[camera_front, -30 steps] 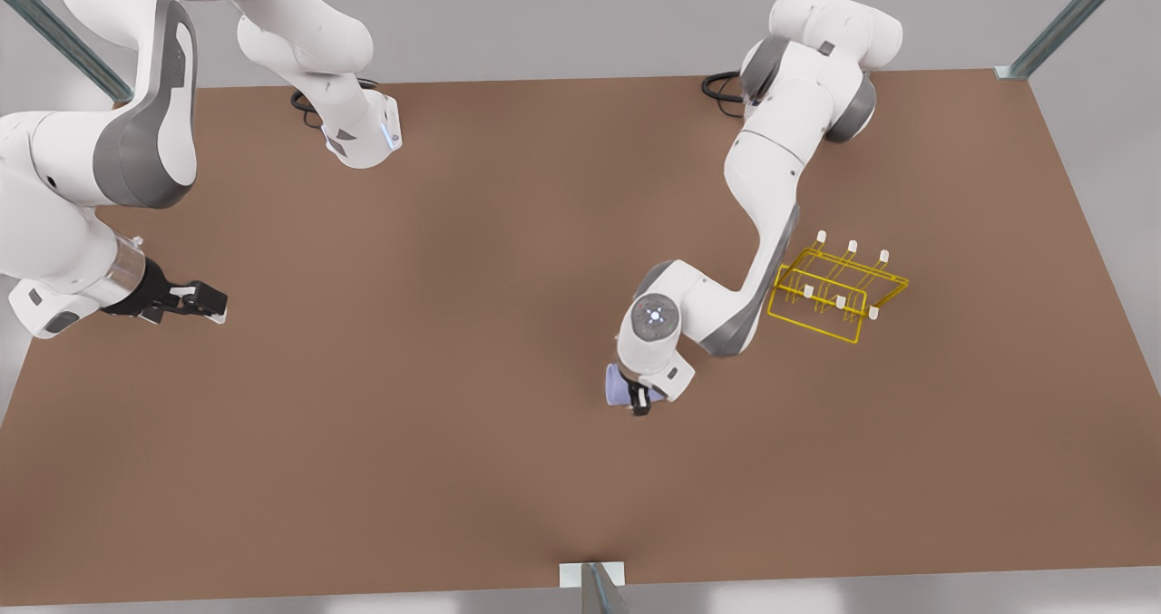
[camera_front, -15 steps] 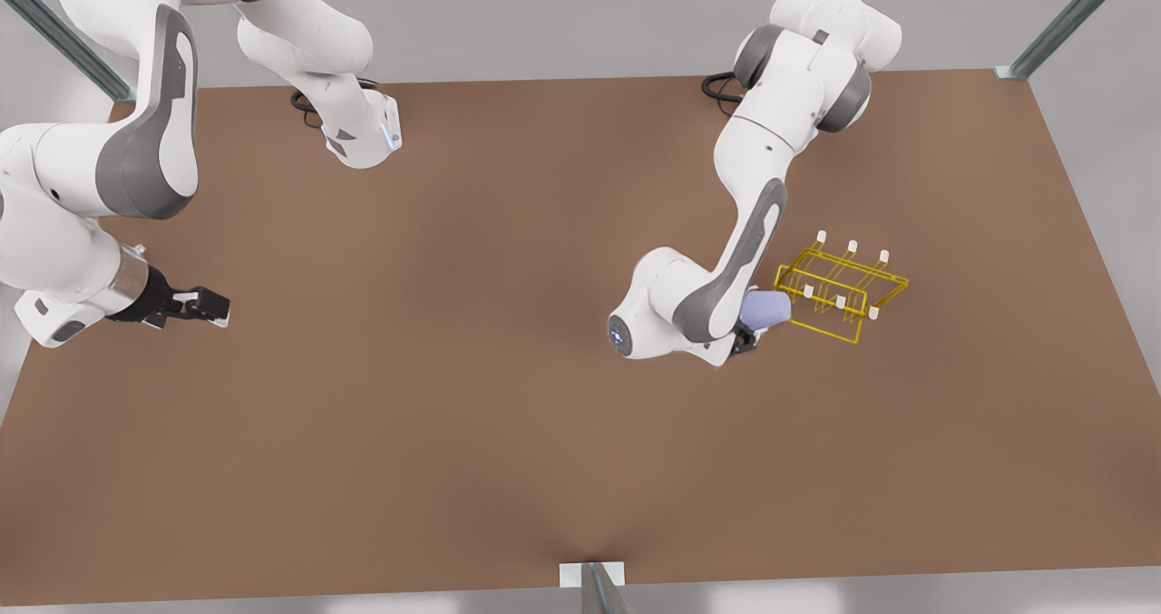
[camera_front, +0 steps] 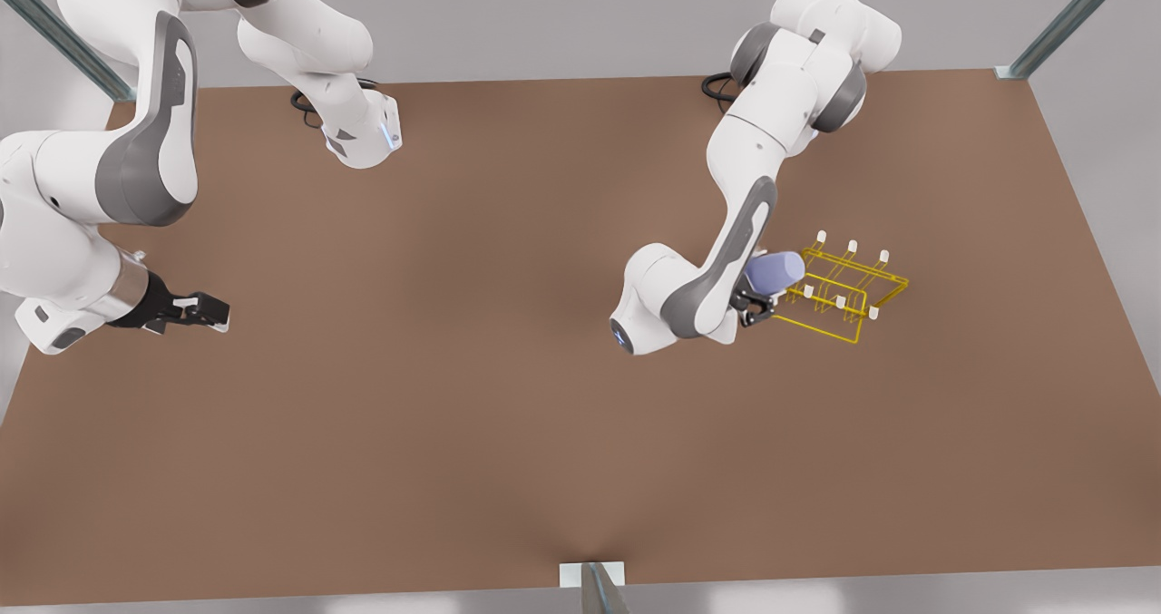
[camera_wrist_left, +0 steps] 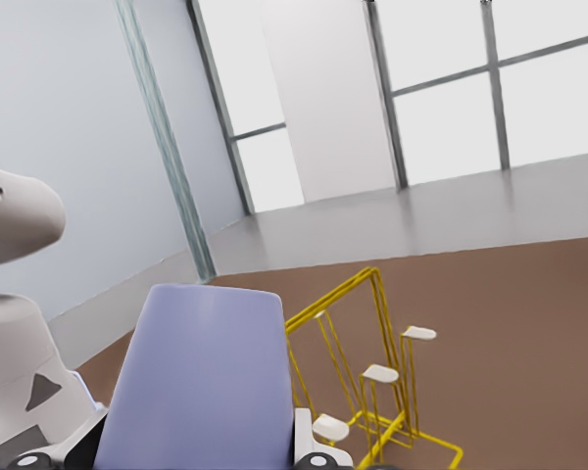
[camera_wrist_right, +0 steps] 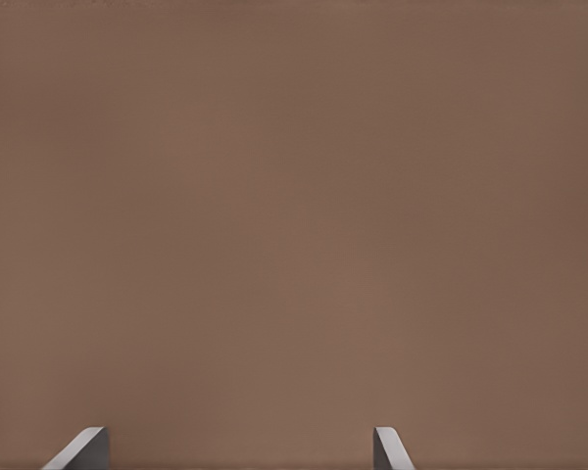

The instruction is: Place the cup on the cup holder

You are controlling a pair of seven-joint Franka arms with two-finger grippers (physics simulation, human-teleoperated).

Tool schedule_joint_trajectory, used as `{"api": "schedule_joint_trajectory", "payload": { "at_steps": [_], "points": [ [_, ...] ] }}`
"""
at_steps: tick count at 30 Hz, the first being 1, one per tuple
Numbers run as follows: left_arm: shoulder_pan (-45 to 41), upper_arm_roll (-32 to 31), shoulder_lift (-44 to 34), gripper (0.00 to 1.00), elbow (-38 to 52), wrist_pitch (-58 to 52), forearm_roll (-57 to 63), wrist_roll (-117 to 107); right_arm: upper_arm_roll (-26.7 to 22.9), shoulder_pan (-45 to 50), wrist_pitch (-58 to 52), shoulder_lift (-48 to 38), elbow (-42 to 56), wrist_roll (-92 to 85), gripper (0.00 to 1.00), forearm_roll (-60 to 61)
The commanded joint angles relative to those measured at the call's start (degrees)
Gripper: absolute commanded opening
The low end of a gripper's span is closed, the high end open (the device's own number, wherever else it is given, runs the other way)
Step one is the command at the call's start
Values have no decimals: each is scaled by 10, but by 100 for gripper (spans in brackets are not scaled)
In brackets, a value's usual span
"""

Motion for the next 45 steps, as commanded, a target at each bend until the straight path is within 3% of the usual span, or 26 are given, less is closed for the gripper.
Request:
{"api": "schedule_joint_trajectory", "payload": {
  "at_steps": [1, 9, 17, 42, 44, 45],
  "points": [
    [2, 0, 6, 84, -1, 28, 35, -27, 0, 0, 0, -1, 0, -3, 100, -2],
    [23, 2, 18, 84, -5, 52, 93, -25, -1, 0, 0, -1, 1, -3, 100, -2],
    [23, 19, 16, 84, -65, 46, 152, -36, -10, 0, 0, 0, 13, -10, 100, -2],
    [31, 41, -25, 84, -218, 85, 155, -105, -11, -1, 0, 15, 28, -7, 100, -2],
    [32, 41, -25, 100, -218, 85, 155, -102, -11, -1, 0, 16, 29, -5, 100, -2],
    [32, 41, -24, 100, -218, 85, 155, -102, -11, 0, 0, 16, 29, -4, 100, -2]
  ]
}}
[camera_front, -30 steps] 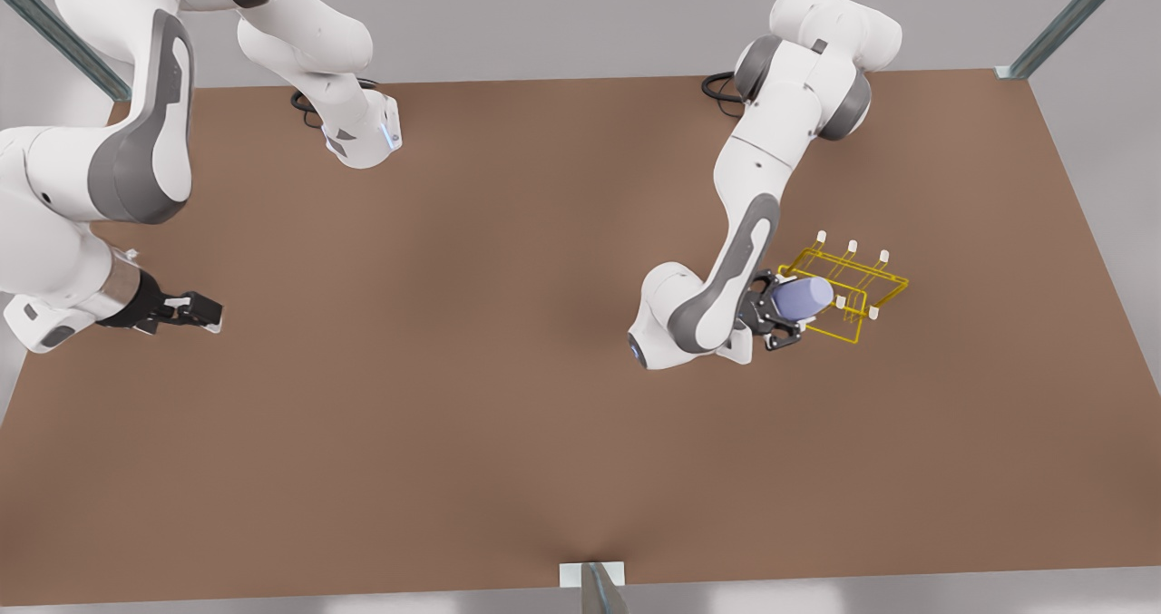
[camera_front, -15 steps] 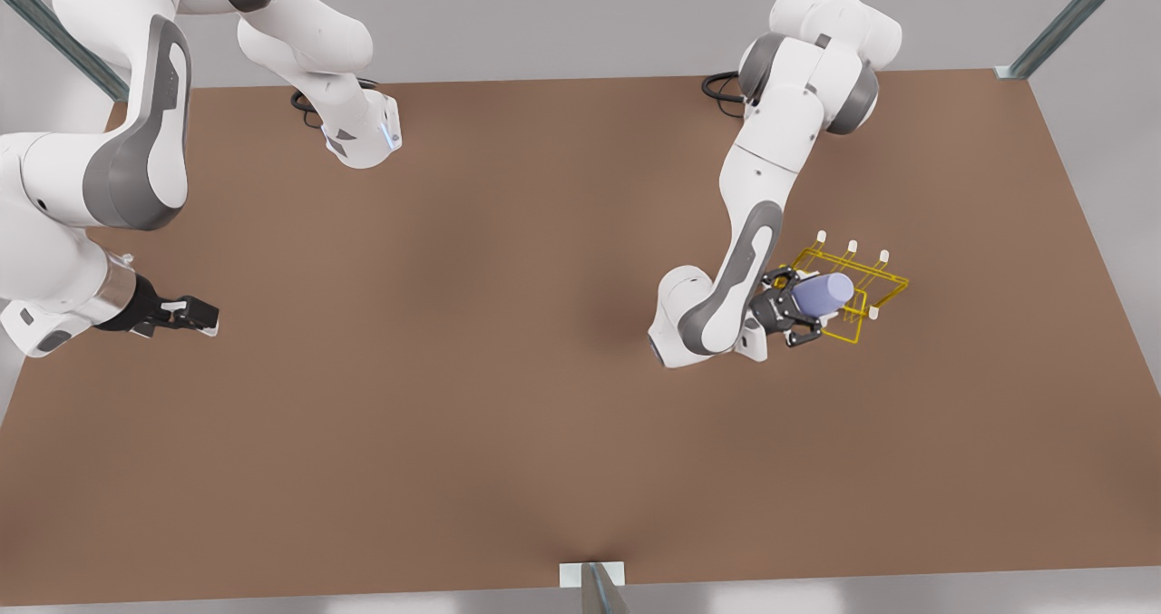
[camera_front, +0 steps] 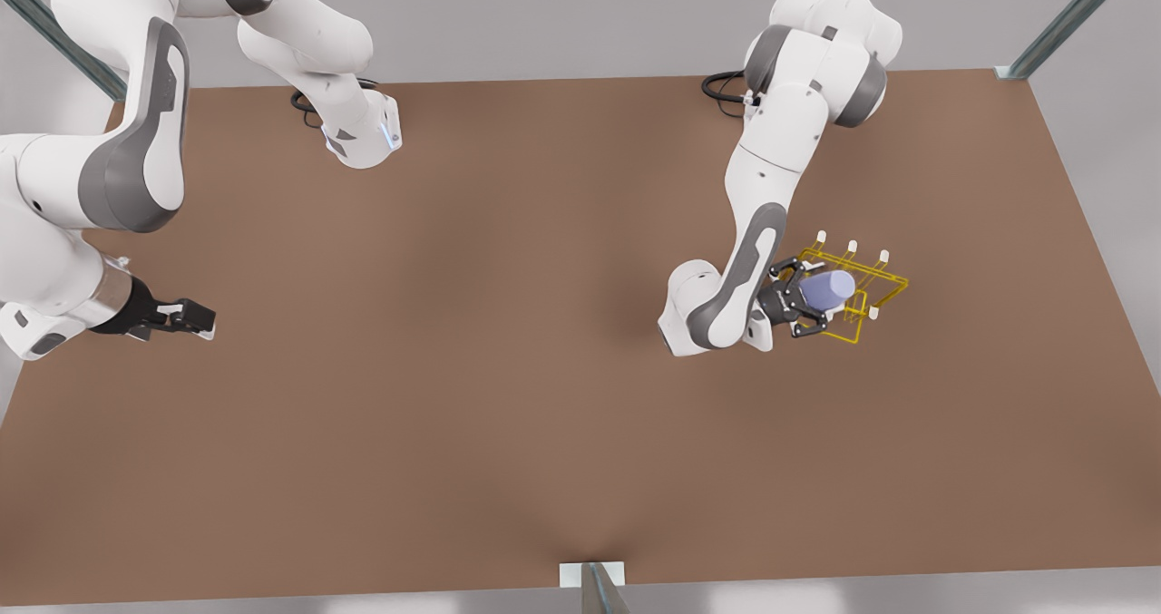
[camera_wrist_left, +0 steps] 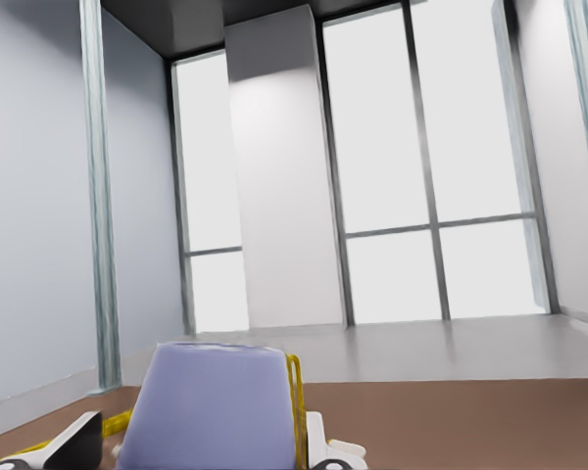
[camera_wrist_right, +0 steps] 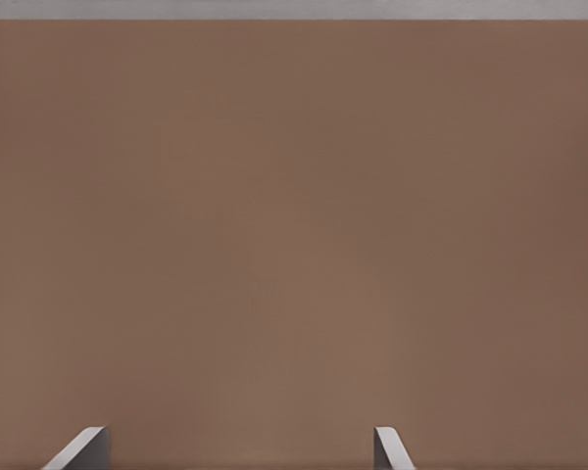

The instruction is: Place the cup on the cup holder

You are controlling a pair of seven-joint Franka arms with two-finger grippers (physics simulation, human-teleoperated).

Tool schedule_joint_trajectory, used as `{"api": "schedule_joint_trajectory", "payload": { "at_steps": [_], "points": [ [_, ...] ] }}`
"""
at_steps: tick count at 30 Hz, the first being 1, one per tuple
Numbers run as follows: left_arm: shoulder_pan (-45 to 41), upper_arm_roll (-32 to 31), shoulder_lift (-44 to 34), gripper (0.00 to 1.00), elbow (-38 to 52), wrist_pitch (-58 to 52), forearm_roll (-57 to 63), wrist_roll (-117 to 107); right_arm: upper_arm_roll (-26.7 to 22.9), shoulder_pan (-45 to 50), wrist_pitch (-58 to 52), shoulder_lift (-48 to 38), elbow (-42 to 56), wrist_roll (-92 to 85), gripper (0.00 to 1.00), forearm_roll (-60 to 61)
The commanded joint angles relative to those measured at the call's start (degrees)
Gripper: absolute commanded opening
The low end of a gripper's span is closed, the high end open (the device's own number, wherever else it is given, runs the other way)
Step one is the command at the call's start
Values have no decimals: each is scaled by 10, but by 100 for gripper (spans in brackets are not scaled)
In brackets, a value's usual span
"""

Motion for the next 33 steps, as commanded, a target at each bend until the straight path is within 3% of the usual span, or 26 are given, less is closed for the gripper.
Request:
{"api": "schedule_joint_trajectory", "payload": {
  "at_steps": [1, 9, 11, 13, 14, 16, 18, 19, 20, 23, 33],
  "points": [
    [0, 0, -1, 100, -1, 4, 1, -36, 0, 0, 0, 1, 0, 3, 100, 0],
    [-13, -10, -41, 100, 8, -4, -17, 0, -3, 0, 0, 4, 2, 0, 100, 1],
    [-64, -15, -103, 100, 59, -2, -120, 108, -5, 0, 0, 4, 2, -3, 100, 1],
    [-58, -38, -171, 100, 200, 70, -312, 242, -6, -1, 0, 4, 2, -4, 100, 1],
    [-3, -36, -227, 100, 233, 144, -459, 374, -6, -1, 0, 4, 2, -5, 100, 1],
    [108, -35, -290, 100, 229, 182, -616, 683, -6, -1, 0, 4, 2, -5, 100, 1],
    [211, -24, -310, 100, 209, 148, -629, 1178, -6, -1, 0, 4, 2, -5, 100, 1],
    [230, 20, -306, 100, 194, 155, -629, 1413, -6, -1, 0, 4, 1, -5, 100, 1],
    [230, 39, -302, 100, 168, 186, -625, 1507, -6, -1, 0, 4, 1, -5, 100, 1],
    [220, 39, -254, 100, 158, 308, -670, 1512, -6, -1, 0, 6, 1, -5, 100, 1],
    [220, 39, -246, 100, 158, 315, -664, 1509, -6, -1, -2, 6, 0, 0, 100, 1]
  ]
}}
